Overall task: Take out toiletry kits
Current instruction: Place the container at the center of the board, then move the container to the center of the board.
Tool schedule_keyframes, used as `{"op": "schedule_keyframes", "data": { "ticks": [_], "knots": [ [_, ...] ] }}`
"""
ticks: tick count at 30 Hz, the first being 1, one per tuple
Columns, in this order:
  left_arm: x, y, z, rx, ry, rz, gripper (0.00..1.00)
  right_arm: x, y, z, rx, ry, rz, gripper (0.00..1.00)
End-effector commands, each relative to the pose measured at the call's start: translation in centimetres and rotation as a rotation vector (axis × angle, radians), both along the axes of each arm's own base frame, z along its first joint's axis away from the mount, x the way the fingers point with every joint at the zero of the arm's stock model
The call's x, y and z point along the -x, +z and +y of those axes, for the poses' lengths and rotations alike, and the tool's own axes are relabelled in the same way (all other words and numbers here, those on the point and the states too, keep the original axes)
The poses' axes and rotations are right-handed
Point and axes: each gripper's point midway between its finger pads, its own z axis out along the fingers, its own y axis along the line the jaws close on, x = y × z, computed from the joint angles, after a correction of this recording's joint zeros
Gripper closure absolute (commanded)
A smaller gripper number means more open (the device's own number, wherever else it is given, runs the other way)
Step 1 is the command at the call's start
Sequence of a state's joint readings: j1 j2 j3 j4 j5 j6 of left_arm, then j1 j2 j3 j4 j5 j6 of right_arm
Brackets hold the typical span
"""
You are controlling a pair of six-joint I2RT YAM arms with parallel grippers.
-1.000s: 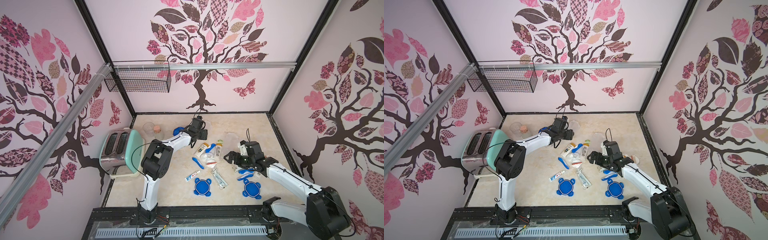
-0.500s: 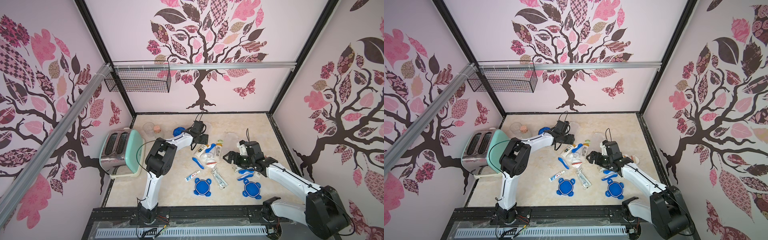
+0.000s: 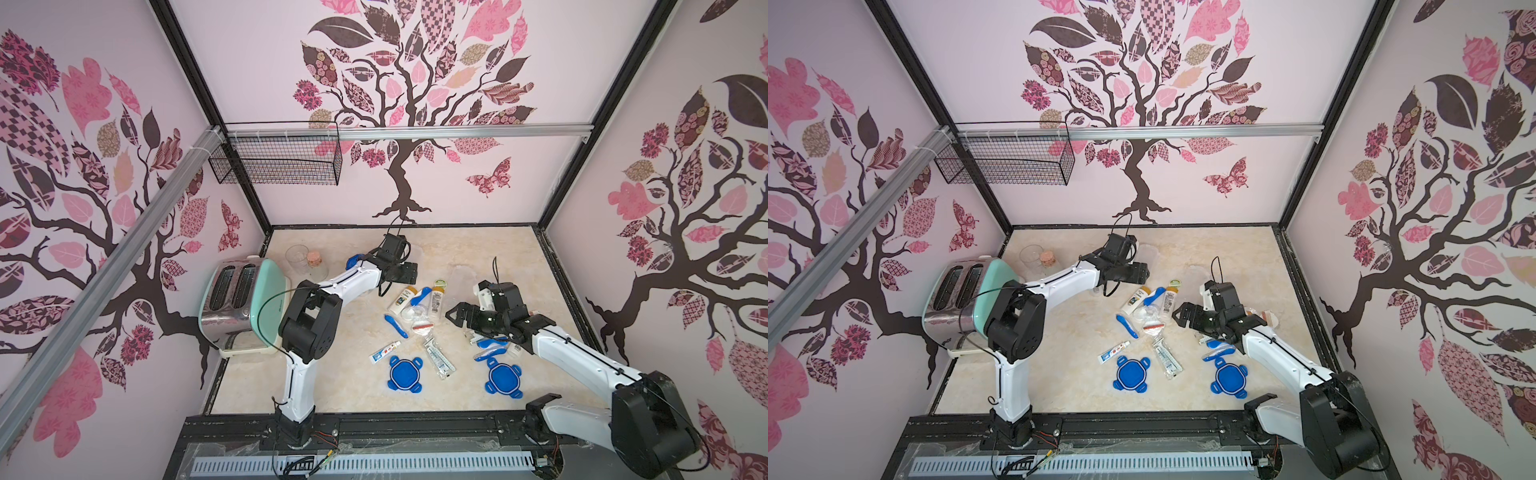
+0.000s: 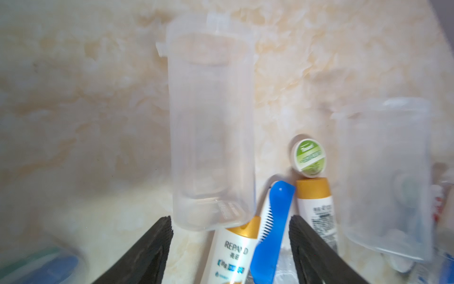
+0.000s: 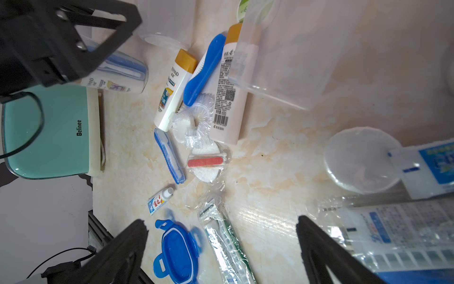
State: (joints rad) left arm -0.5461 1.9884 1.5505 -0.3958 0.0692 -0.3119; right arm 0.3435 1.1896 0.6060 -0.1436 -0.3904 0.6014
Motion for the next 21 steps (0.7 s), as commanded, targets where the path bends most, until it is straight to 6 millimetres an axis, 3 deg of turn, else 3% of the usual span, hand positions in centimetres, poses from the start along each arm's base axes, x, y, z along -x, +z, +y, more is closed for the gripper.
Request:
{"op": "schedule_keyframes", "data": {
  "ticks": [1,4,11,16,21],
  "knots": [
    [1.2,6.8,-0.7,0.090,-0.010,-0.073,0.23,-0.2,0.2,-0.5,0.013,-0.013,-0.034,0.03],
    [3.2,10.3,-0.3,0.128,-0.018,-0.099,0.25,-0.3,0.5,-0.6,0.015,-0.021,-0.051,0.03],
    [8.2,16.5,3.7,0.158,0.036,-0.142,0.27,-1.1,2.3,-0.4,0.000,-0.023,-0.109,0.03],
    [12.5,17.6,8.2,0.119,0.076,-0.168,0.28,-2.4,4.8,0.0,-0.020,-0.037,-0.169,0.03],
    [16.9,16.3,14.1,0.052,0.164,-0.191,0.28,-3.8,6.9,1.1,-0.018,-0.025,-0.216,0.03]
  ]
}}
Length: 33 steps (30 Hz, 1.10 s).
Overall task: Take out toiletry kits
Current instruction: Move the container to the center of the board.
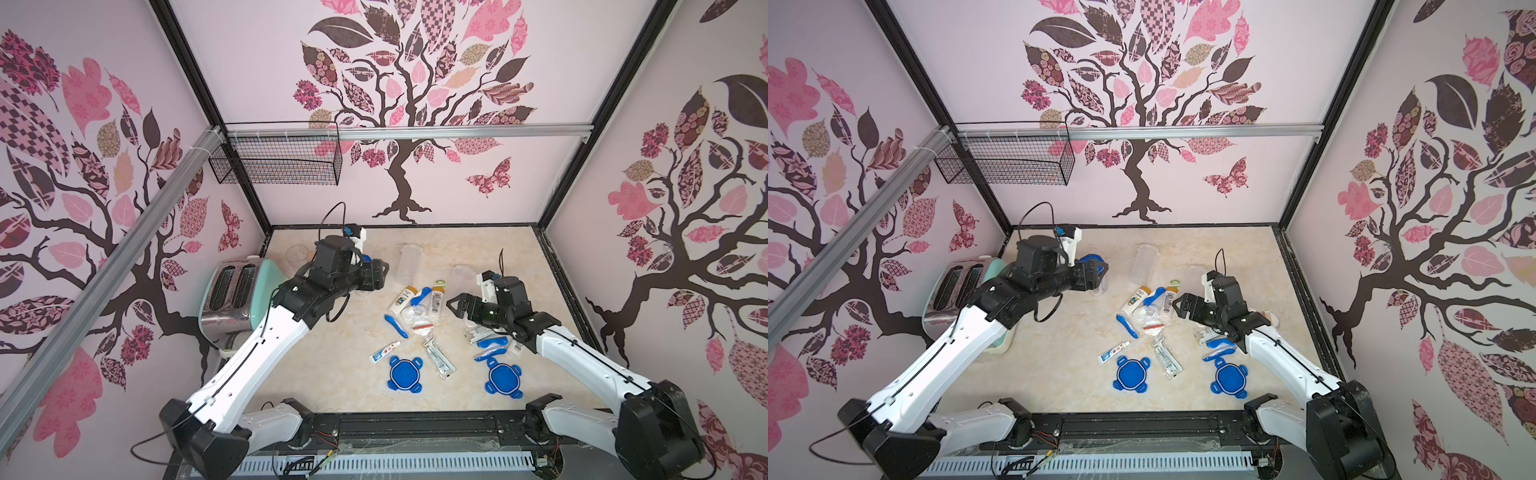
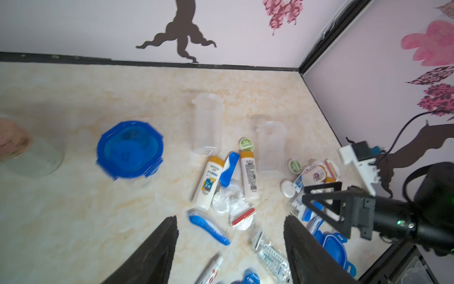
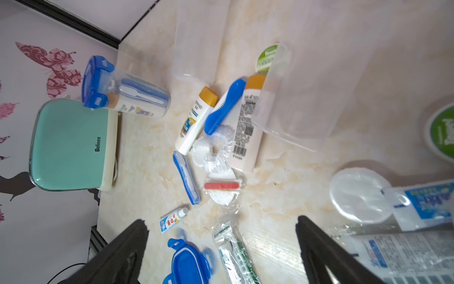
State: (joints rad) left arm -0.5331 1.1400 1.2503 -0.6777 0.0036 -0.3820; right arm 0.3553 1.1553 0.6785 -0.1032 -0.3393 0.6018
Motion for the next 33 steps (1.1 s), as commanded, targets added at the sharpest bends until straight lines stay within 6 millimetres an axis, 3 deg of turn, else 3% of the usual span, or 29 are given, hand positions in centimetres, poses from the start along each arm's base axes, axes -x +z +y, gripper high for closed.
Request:
{"op": "schedule_keyframes", "data": {
  "ticks": [1,7,13,24,33],
  "knots": [
    [2.8,-2.5,4.4,-0.103,0.091,0.036,0.28,-1.7,2.8,1.1,0.008,0.005,-0.075,0.03],
    [7.1,-3.7,8.6,-0.137,0.158,-0.017,0.28,-2.8,4.3,4.3,0.056,0.076,-0.120,0.03],
    [9.1,-3.7,11.1,-0.148,0.218,-0.086,0.28,-3.8,5.8,8.3,0.117,0.190,-0.210,0.00],
    [8.9,-4.7,11.3,-0.160,0.233,-0.076,0.28,-6.3,7.2,17.7,0.232,0.515,-0.408,0.00],
    [9.1,-4.2,12.0,-0.161,0.261,-0.106,0.28,-10.0,4.1,23.1,0.384,0.813,-0.550,0.00]
  ]
}}
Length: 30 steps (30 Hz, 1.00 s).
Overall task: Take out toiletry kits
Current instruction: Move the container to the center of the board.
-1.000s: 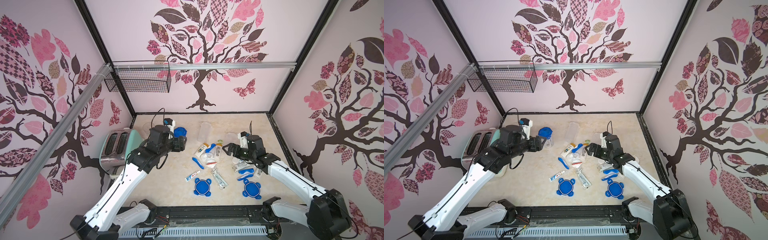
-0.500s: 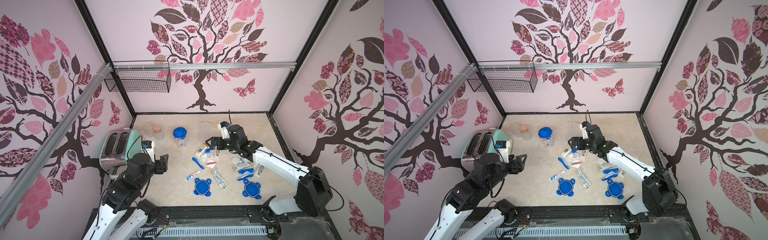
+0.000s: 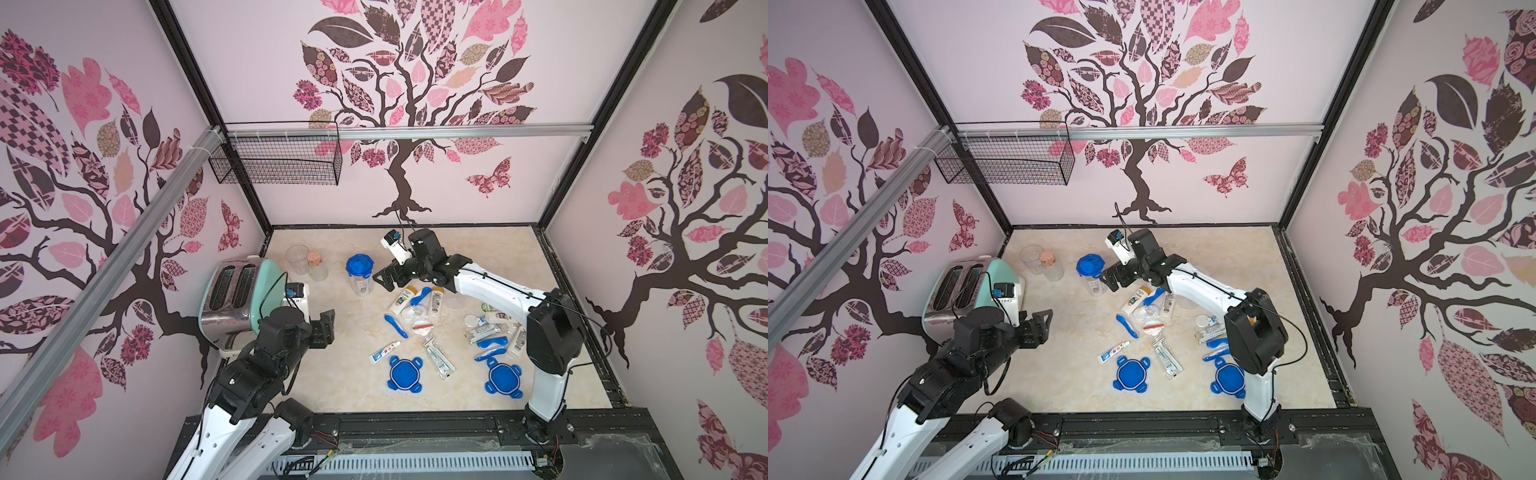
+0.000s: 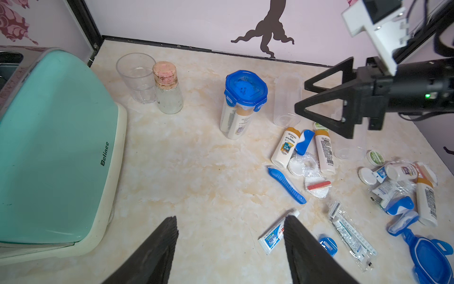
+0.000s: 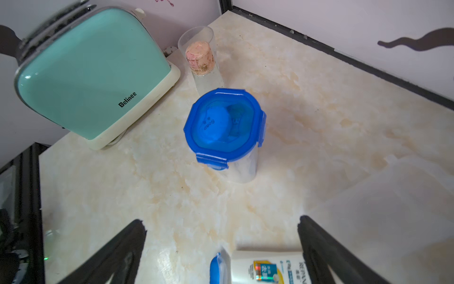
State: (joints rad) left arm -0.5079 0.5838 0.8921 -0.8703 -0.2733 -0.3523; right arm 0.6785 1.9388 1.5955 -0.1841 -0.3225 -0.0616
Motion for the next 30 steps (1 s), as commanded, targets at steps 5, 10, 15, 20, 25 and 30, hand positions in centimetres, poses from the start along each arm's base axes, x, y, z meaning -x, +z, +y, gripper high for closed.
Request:
{"op": "schedule_keyframes", "data": {
  "ticks": [5,10,15,20,25,30],
  "knots": [
    [-0.2,0.0,0.2,-0.018,0.007,0.001,0.28,-2.2,-1.8,3.0,0.118,0.204,-0.118,0.00],
    [-0.2,-0.1,0.2,-0.018,0.004,0.003,0.27,-3.0,-2.1,4.3,0.107,0.258,-0.176,0.00],
    [-0.2,-0.1,0.1,-0.016,0.001,0.003,0.28,-3.4,-1.9,5.8,0.085,0.316,-0.166,0.00],
    [-0.2,-0.1,0.0,-0.015,-0.003,0.005,0.27,-4.5,-1.7,6.7,0.065,0.316,-0.202,0.00],
    [-0.3,-0.3,-0.1,-0.019,-0.007,0.014,0.27,-4.4,-2.0,7.8,0.047,0.362,-0.165,0.00],
    [-0.3,-0.4,-0.2,-0.020,-0.008,0.016,0.27,-4.0,-2.7,8.2,0.038,0.392,-0.149,0.00]
  ]
}}
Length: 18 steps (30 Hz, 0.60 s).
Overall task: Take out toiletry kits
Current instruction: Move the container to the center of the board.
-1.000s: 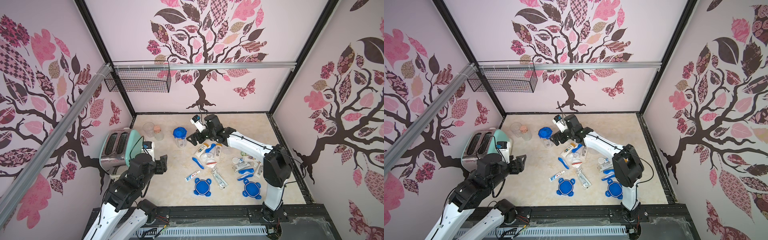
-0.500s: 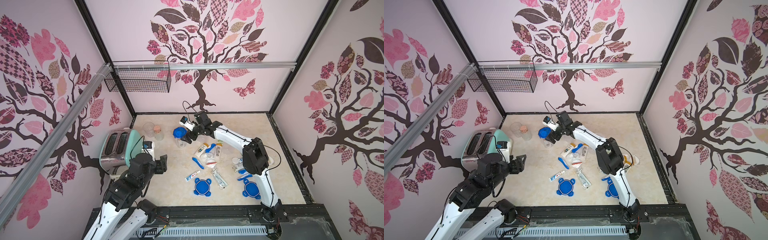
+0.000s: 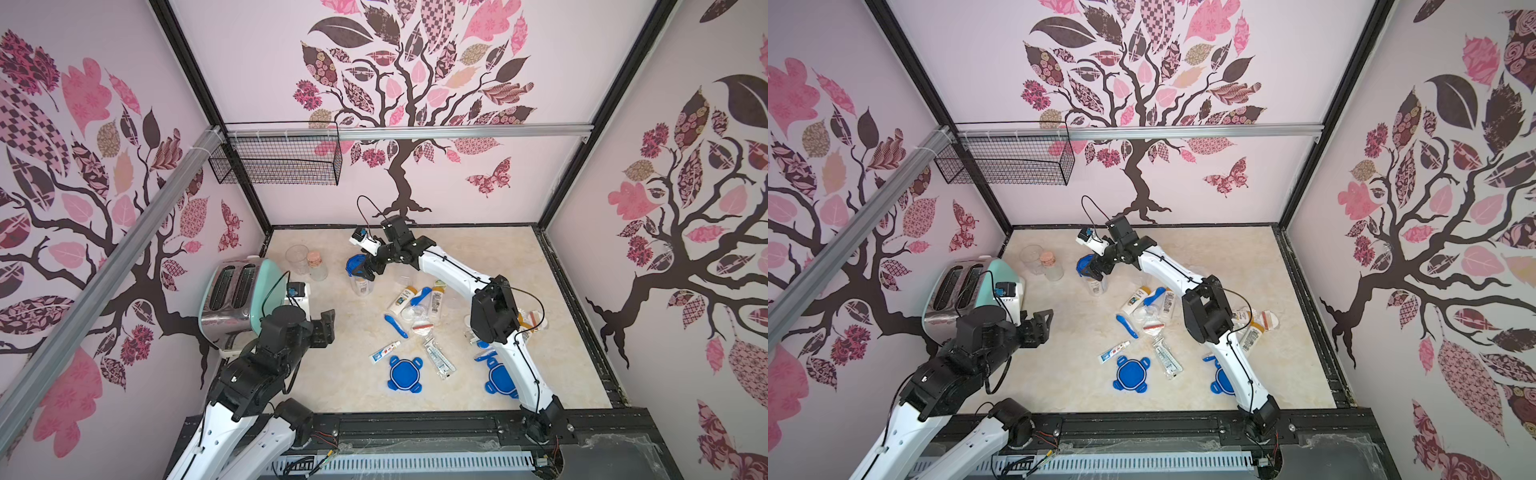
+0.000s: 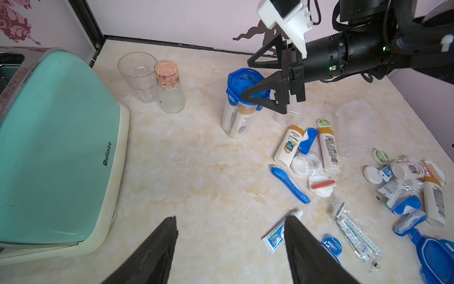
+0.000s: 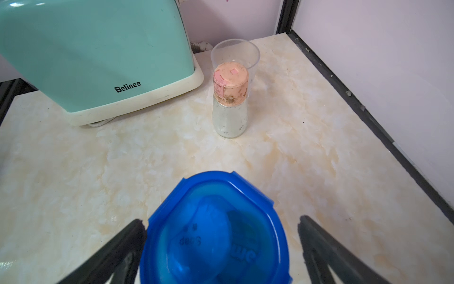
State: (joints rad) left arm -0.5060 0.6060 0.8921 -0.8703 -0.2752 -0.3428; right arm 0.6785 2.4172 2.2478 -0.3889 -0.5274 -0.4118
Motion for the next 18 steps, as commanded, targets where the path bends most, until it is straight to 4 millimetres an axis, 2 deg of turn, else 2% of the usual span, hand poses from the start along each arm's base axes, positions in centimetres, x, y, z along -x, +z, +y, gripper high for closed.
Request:
{"op": "schedule_keyframes", "data": {
  "ticks": [1,7,18],
  "knots": [
    [-0.03,0.03,-0.06,-0.001,-0.006,0.000,0.27,0.87,-0.40,0.18,0.009,0.042,0.032,0.00],
    [-0.12,-0.07,-0.20,-0.003,-0.011,0.006,0.27,1.02,-1.34,0.16,0.027,0.057,0.041,0.00],
    [-0.14,-0.19,-0.26,-0.005,-0.013,0.010,0.27,1.03,-1.03,1.10,0.014,0.059,0.007,0.00]
  ]
}}
